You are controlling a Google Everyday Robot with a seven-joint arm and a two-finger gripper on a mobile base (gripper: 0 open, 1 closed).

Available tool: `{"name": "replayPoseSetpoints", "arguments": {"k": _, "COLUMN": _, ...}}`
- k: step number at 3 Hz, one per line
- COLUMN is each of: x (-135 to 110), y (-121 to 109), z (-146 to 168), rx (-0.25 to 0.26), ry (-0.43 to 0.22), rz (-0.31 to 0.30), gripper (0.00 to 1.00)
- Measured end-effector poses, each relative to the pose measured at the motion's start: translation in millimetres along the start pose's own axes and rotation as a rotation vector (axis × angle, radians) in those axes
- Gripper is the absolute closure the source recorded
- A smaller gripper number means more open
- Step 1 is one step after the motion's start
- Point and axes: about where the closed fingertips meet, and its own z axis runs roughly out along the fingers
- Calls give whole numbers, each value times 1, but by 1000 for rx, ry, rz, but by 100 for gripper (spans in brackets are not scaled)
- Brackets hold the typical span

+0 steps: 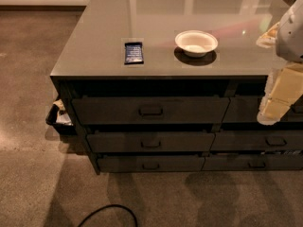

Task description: Open middle drawer

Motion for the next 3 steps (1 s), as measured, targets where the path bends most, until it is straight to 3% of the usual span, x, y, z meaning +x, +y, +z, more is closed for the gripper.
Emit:
{"name": "replayPoseSetpoints", "arguments": {"k": 1, "x": 0, "y": 0, "z": 0, "rx": 0, "ry": 0, "rz": 0, "gripper": 0}}
{"name": "replayPoseSetpoints", "arguments": {"k": 2, "x": 12, "y": -2, "z": 22, "rx": 10, "ry": -5, "rz": 16, "gripper": 0}}
{"name": "replayPoseSetpoints", "arguments": {"k": 3, "x": 45, "y": -5, "z": 86, "rx": 2, "ry": -13, "rz": 66, "gripper": 0}}
